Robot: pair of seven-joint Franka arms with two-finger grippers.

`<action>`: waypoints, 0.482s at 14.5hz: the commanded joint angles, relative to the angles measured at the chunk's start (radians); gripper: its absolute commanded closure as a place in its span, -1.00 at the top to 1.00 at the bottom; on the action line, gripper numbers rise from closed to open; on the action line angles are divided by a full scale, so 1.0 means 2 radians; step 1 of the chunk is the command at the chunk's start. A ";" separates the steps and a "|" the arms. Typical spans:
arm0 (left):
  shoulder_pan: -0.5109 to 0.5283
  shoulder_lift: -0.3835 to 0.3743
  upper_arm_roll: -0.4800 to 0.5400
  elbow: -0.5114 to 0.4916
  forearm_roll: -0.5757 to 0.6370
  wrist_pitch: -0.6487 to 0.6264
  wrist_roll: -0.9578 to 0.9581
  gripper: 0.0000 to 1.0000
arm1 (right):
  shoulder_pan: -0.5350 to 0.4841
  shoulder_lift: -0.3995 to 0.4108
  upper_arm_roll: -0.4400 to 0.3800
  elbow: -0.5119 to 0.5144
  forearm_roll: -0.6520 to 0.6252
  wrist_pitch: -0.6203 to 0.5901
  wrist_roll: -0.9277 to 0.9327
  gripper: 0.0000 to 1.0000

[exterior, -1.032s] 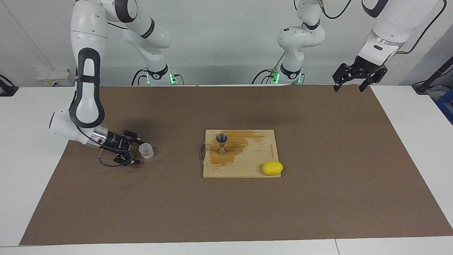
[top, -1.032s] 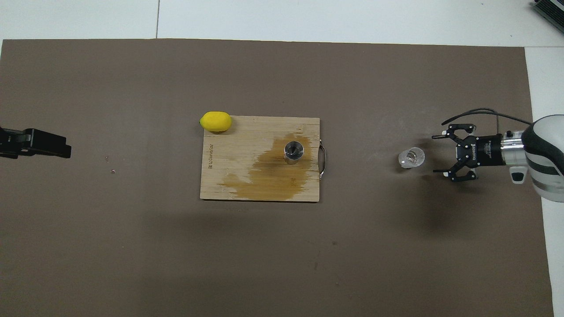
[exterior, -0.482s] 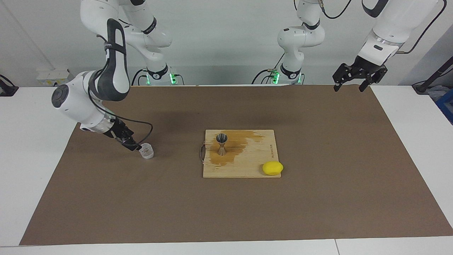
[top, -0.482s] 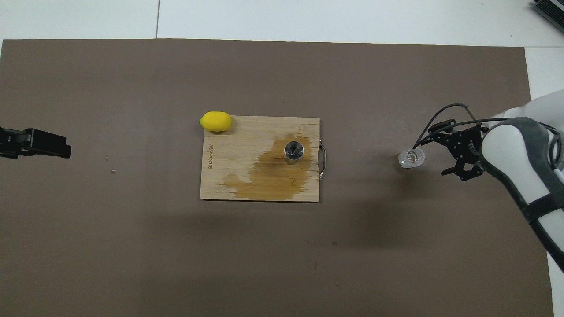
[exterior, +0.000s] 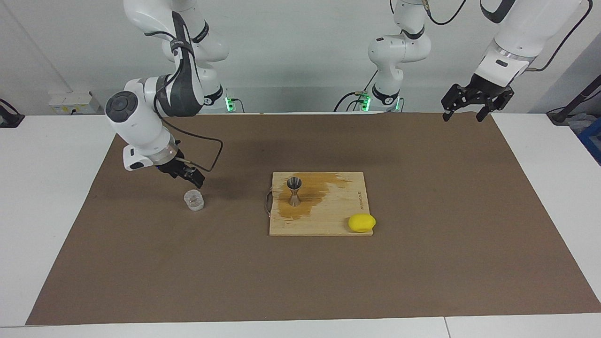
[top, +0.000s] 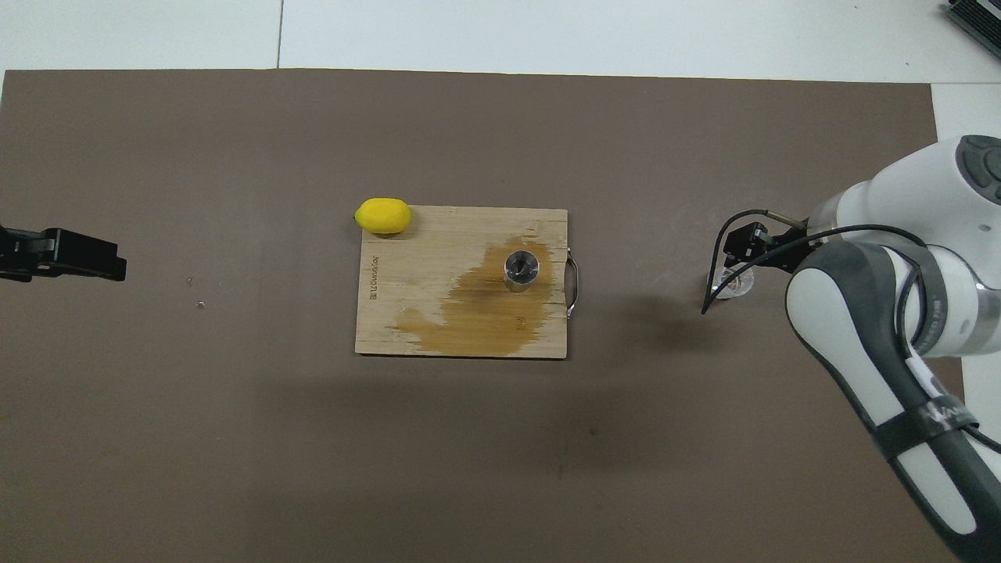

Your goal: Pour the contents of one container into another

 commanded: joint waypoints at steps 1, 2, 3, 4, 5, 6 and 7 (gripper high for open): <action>0.005 -0.005 -0.003 -0.008 0.009 0.008 0.003 1.00 | -0.004 -0.042 0.000 0.012 -0.019 -0.027 -0.048 1.00; 0.005 -0.005 -0.003 -0.008 0.009 0.008 0.003 1.00 | -0.004 -0.042 0.000 0.041 -0.020 -0.061 -0.050 1.00; 0.005 -0.005 -0.003 -0.008 0.009 0.008 0.003 1.00 | -0.004 -0.042 0.000 0.076 -0.025 -0.100 -0.051 1.00; 0.005 -0.005 -0.003 -0.008 0.009 0.008 0.003 1.00 | -0.004 -0.041 0.000 0.109 -0.033 -0.127 -0.052 1.00; 0.005 -0.005 -0.003 -0.008 0.009 0.009 0.003 1.00 | -0.004 -0.040 0.000 0.136 -0.042 -0.144 -0.055 1.00; 0.005 -0.005 -0.003 -0.008 0.009 0.008 0.003 1.00 | -0.007 -0.039 0.000 0.157 -0.048 -0.156 -0.064 1.00; 0.005 -0.005 -0.003 -0.008 0.009 0.009 0.003 1.00 | -0.010 -0.036 -0.001 0.178 -0.054 -0.167 -0.072 1.00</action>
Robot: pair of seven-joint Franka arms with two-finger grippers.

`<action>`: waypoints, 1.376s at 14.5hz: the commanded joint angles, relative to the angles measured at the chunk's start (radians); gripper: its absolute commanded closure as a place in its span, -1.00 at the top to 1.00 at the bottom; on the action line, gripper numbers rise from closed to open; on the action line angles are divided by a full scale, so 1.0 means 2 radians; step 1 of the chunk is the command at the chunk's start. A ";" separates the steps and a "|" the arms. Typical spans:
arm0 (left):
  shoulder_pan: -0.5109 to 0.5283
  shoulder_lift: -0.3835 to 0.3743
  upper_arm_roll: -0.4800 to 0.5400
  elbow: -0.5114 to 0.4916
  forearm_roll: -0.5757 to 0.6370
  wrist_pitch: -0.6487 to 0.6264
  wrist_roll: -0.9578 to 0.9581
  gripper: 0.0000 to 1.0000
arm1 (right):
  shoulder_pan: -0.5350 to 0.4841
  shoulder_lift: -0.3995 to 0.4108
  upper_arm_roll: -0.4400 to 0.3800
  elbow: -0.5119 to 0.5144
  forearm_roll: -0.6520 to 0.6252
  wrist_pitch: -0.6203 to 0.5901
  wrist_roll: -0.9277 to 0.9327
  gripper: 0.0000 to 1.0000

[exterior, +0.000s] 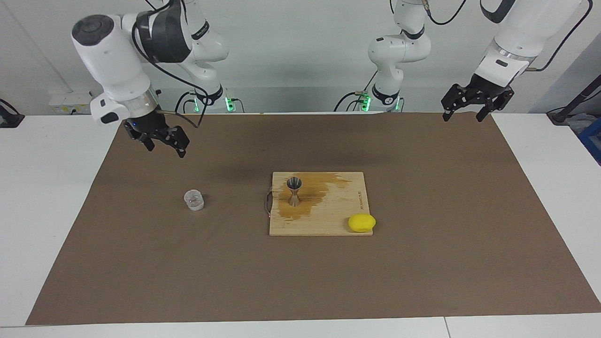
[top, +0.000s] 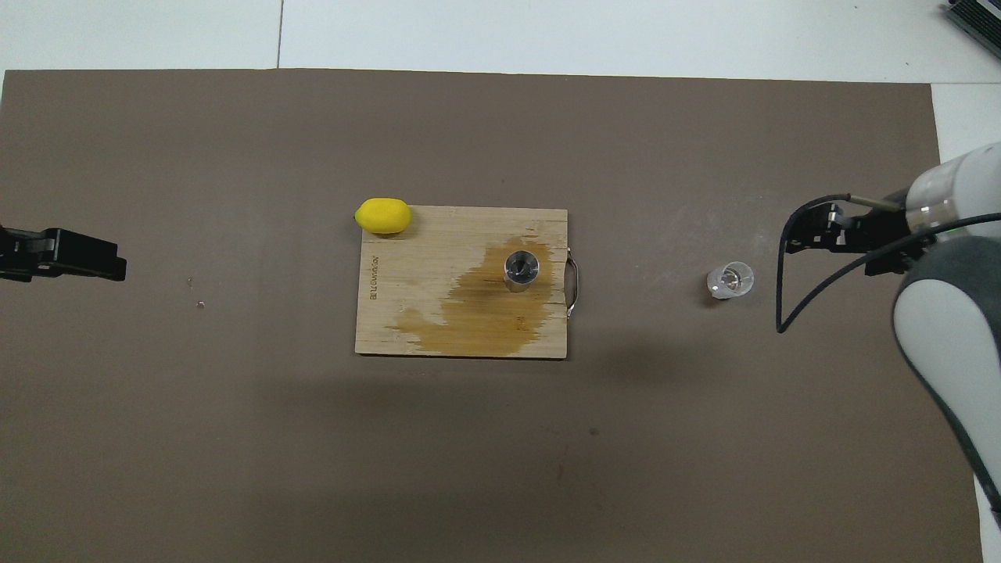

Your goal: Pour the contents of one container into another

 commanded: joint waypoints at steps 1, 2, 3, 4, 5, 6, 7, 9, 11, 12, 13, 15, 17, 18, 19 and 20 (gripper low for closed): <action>0.005 -0.005 -0.003 -0.008 0.009 0.008 0.003 1.00 | -0.013 0.020 0.001 0.073 -0.019 -0.042 -0.030 1.00; 0.005 -0.005 -0.003 -0.008 0.009 0.008 0.003 1.00 | -0.014 0.020 0.000 0.090 -0.021 -0.061 -0.036 1.00; 0.005 -0.005 -0.003 -0.008 0.009 0.009 0.003 1.00 | -0.014 0.022 0.000 0.105 -0.023 -0.077 -0.046 1.00; 0.005 -0.005 -0.003 -0.008 0.009 0.008 0.003 1.00 | -0.013 0.022 0.000 0.113 -0.029 -0.085 -0.057 1.00; 0.005 -0.005 -0.003 -0.008 0.009 0.008 0.003 1.00 | -0.012 0.022 0.000 0.116 -0.037 -0.090 -0.059 1.00; 0.005 -0.005 -0.003 -0.008 0.009 0.009 0.003 1.00 | -0.011 0.014 0.000 0.107 -0.038 -0.092 -0.062 1.00; 0.005 -0.005 -0.003 -0.008 0.009 0.008 0.003 1.00 | -0.011 0.005 0.000 0.094 -0.038 -0.097 -0.063 1.00; 0.005 -0.005 -0.003 -0.008 0.009 0.009 0.003 1.00 | -0.011 -0.003 0.000 0.076 -0.036 -0.098 -0.063 1.00; 0.005 -0.005 -0.003 -0.008 0.009 0.009 0.003 1.00 | -0.014 -0.011 -0.003 0.059 -0.029 -0.095 -0.089 1.00; 0.005 -0.005 -0.003 -0.008 0.009 0.008 0.003 1.00 | -0.018 -0.013 -0.003 0.056 -0.022 -0.092 -0.102 1.00; 0.005 -0.005 -0.003 -0.008 0.009 0.009 0.003 1.00 | -0.016 -0.014 -0.004 0.054 -0.018 -0.092 -0.095 1.00; 0.005 -0.005 -0.003 -0.008 0.009 0.009 0.003 1.00 | -0.018 -0.014 -0.003 0.053 -0.016 -0.093 -0.086 1.00; 0.005 -0.005 -0.003 -0.008 0.009 0.008 0.003 1.00 | -0.017 -0.014 -0.003 0.053 -0.009 -0.093 -0.085 1.00; 0.005 -0.005 -0.003 -0.008 0.009 0.009 0.003 1.00 | -0.016 -0.014 -0.003 0.052 -0.008 -0.093 -0.083 1.00; 0.005 -0.005 -0.003 -0.008 0.009 0.009 0.003 1.00 | -0.015 -0.015 -0.003 0.051 -0.008 -0.093 -0.074 1.00; 0.005 -0.005 -0.003 -0.008 0.009 0.009 0.003 1.00 | -0.015 -0.015 -0.003 0.051 -0.008 -0.093 -0.063 1.00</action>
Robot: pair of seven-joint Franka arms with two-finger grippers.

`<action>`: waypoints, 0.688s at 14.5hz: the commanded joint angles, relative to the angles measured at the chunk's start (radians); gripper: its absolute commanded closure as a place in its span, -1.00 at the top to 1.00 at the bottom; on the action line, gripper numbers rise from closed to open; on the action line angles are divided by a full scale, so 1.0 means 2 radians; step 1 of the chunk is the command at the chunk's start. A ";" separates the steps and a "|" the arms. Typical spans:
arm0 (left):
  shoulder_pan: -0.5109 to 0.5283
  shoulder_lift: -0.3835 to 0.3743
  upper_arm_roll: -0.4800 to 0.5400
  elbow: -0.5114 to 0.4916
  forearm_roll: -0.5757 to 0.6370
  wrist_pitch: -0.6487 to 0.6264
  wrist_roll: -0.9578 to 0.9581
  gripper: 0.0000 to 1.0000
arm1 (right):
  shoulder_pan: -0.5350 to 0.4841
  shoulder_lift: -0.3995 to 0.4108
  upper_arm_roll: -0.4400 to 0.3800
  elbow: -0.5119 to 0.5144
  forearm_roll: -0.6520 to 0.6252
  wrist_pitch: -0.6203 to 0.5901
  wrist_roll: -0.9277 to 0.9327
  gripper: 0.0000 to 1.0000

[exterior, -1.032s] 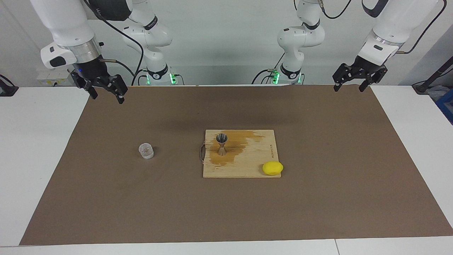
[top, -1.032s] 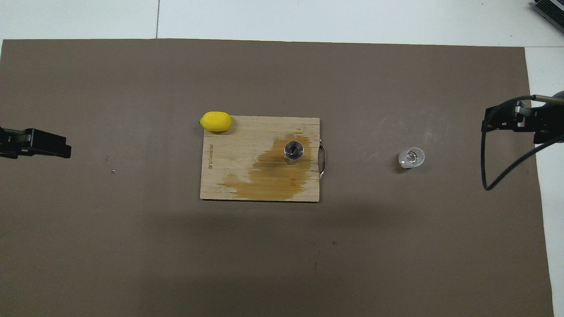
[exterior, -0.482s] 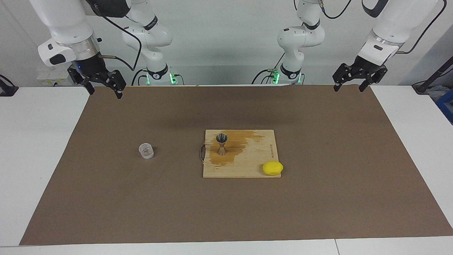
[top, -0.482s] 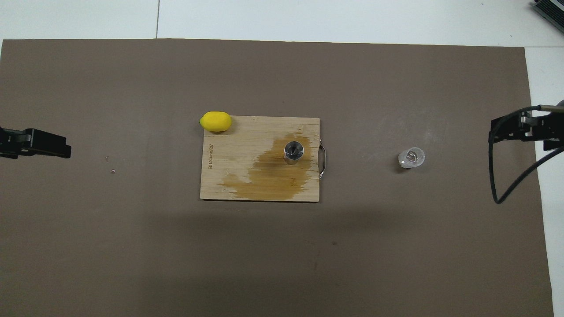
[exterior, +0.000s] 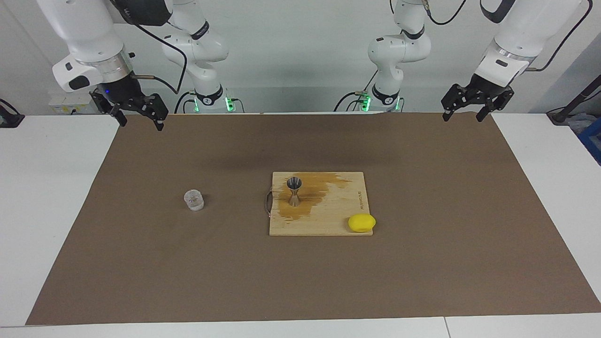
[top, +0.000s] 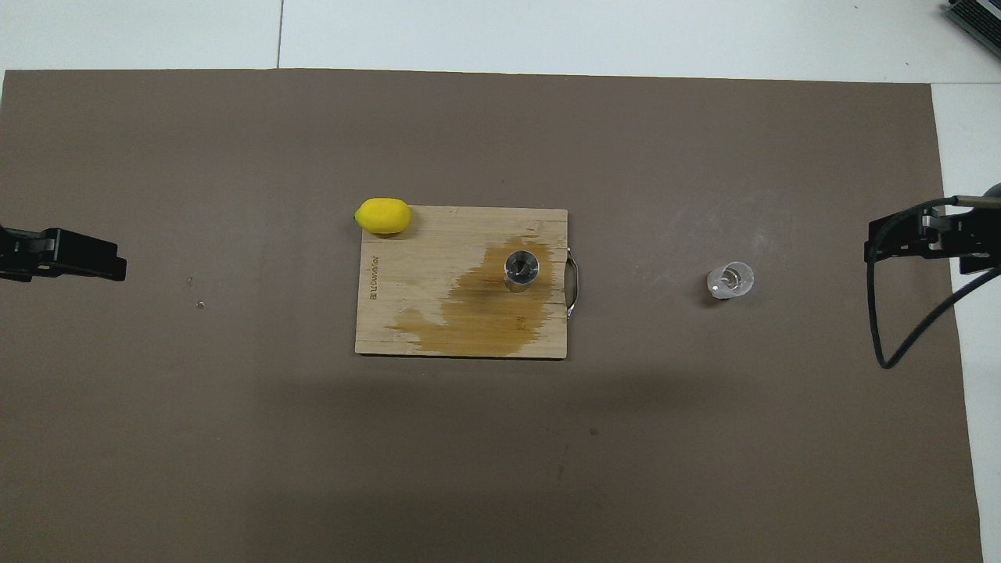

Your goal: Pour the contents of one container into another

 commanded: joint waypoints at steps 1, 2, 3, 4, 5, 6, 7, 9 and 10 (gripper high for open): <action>0.005 -0.005 -0.003 -0.008 0.009 0.009 0.003 1.00 | -0.002 -0.015 0.001 -0.019 0.012 0.003 0.012 1.00; 0.005 -0.005 -0.003 -0.008 0.009 0.008 0.003 1.00 | -0.001 -0.017 0.001 -0.020 0.012 0.003 0.013 1.00; 0.005 -0.005 -0.003 -0.008 0.009 0.009 0.003 1.00 | 0.000 -0.017 0.001 -0.022 0.013 0.003 0.014 1.00; 0.005 -0.005 -0.003 -0.008 0.009 0.009 0.003 1.00 | 0.001 -0.017 0.001 -0.022 0.012 0.003 0.015 1.00; 0.005 -0.005 -0.003 -0.008 0.009 0.009 0.003 1.00 | 0.001 -0.017 0.002 -0.022 0.012 0.003 0.012 1.00; 0.005 -0.005 -0.003 -0.008 0.009 0.009 0.003 1.00 | 0.001 -0.017 0.002 -0.022 0.012 0.003 0.012 1.00; 0.005 -0.005 -0.003 -0.008 0.009 0.008 0.003 1.00 | 0.001 -0.017 0.002 -0.022 0.013 0.003 0.015 1.00; 0.005 -0.005 -0.003 -0.008 0.009 0.008 0.003 1.00 | 0.001 -0.017 0.003 -0.022 0.017 0.003 0.017 1.00; 0.005 -0.005 -0.003 -0.008 0.009 0.009 0.003 1.00 | 0.001 -0.017 0.003 -0.021 0.025 0.004 0.018 1.00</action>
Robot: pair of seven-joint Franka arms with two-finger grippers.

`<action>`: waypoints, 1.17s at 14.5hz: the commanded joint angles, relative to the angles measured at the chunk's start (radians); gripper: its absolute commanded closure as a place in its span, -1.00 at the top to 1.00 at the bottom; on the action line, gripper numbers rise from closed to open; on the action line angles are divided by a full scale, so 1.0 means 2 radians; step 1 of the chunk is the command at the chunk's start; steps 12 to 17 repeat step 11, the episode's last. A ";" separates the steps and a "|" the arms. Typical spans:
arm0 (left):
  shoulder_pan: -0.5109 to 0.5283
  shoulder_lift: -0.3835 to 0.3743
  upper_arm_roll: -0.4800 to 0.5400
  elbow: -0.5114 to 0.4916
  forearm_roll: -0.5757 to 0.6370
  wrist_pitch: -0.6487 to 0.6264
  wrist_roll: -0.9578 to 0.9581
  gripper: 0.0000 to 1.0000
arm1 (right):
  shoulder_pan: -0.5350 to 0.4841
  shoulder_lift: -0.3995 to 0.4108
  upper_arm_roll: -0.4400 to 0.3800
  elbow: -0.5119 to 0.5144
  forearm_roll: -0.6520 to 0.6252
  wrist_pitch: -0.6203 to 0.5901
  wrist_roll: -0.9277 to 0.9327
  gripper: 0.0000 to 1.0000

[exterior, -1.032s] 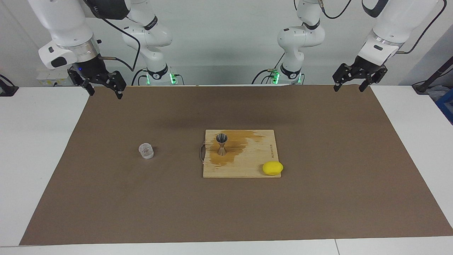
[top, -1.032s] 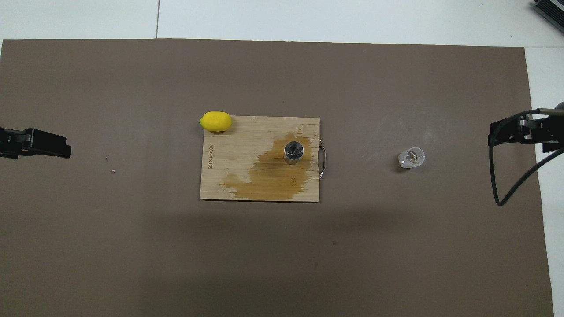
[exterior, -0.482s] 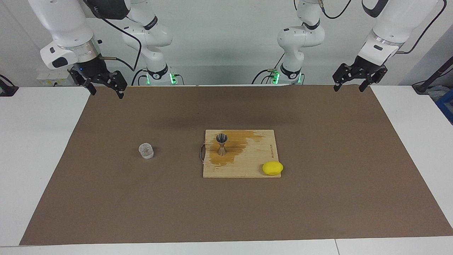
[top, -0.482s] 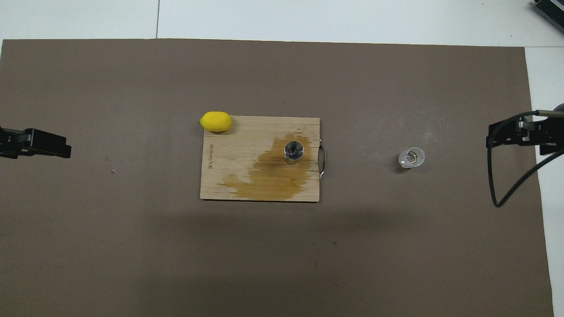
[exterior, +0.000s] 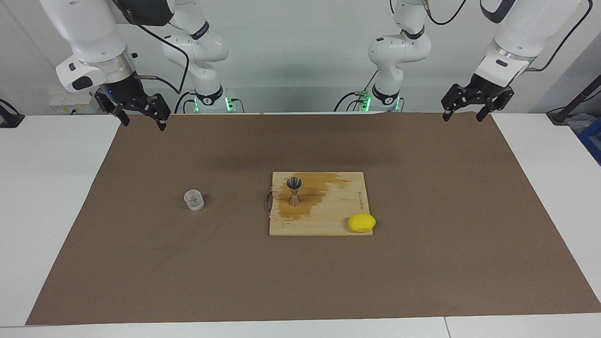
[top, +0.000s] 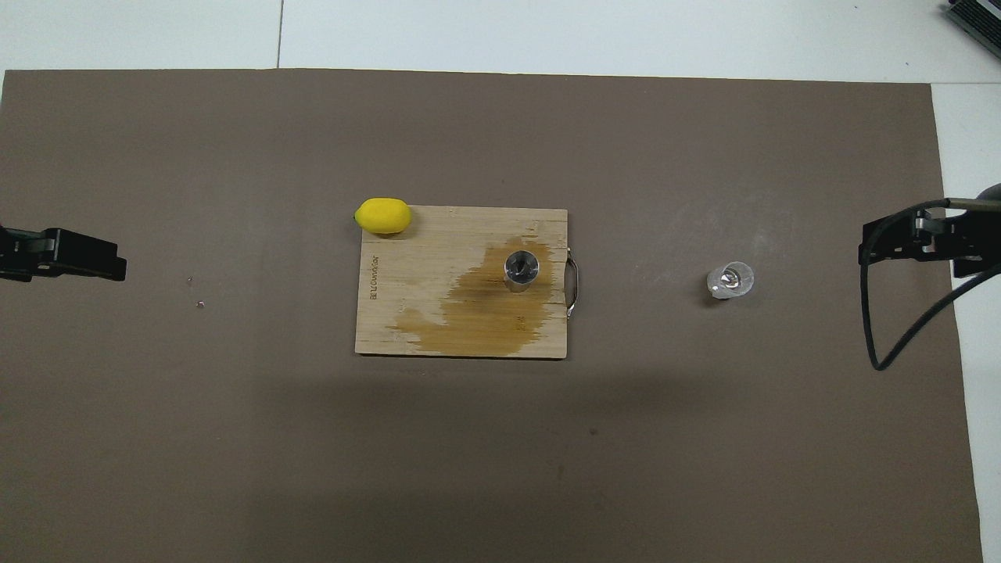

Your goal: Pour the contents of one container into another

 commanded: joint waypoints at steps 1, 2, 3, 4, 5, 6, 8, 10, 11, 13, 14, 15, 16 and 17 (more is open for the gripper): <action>0.005 -0.005 -0.003 -0.008 0.009 0.008 0.003 1.00 | -0.003 -0.015 0.001 -0.017 0.021 0.004 0.013 1.00; 0.005 -0.005 -0.003 -0.008 0.009 0.009 0.003 1.00 | -0.003 -0.015 0.001 -0.017 0.021 0.006 0.013 1.00; 0.005 -0.005 -0.003 -0.008 0.009 0.008 0.003 1.00 | -0.003 -0.015 0.001 -0.017 0.021 0.011 0.013 1.00; 0.005 -0.005 -0.003 -0.008 0.009 0.009 0.003 1.00 | -0.003 -0.015 0.001 -0.017 0.021 0.013 0.012 1.00; 0.005 -0.005 -0.003 -0.008 0.009 0.009 0.003 1.00 | -0.002 -0.015 0.001 -0.017 0.021 0.012 0.009 1.00; 0.005 -0.005 -0.003 -0.008 0.009 0.009 0.003 1.00 | -0.002 -0.015 0.001 -0.019 0.021 0.012 0.007 1.00; 0.005 -0.005 -0.003 -0.008 0.009 0.009 0.003 1.00 | -0.001 -0.015 0.001 -0.021 0.020 0.012 0.006 1.00; 0.005 -0.005 -0.003 -0.008 0.009 0.008 0.003 1.00 | -0.001 -0.018 0.001 -0.026 0.019 0.012 0.005 1.00; 0.005 -0.005 -0.003 -0.008 0.009 0.009 0.003 1.00 | -0.001 -0.020 0.002 -0.028 0.018 0.012 0.005 1.00; 0.005 -0.005 -0.003 -0.008 0.009 0.009 0.003 1.00 | -0.001 -0.020 0.002 -0.028 0.018 0.012 0.005 1.00; 0.005 -0.005 -0.003 -0.008 0.009 0.009 0.003 1.00 | -0.001 -0.020 0.002 -0.028 0.018 0.012 0.005 1.00; 0.005 -0.005 -0.003 -0.008 0.009 0.009 0.003 1.00 | -0.001 -0.020 0.002 -0.028 0.018 0.012 0.005 1.00; 0.005 -0.005 -0.003 -0.008 0.009 0.009 0.003 1.00 | -0.001 -0.020 0.002 -0.028 0.018 0.012 0.005 1.00; 0.005 -0.005 -0.003 -0.008 0.009 0.009 0.003 1.00 | -0.001 -0.020 0.002 -0.028 0.018 0.012 0.005 1.00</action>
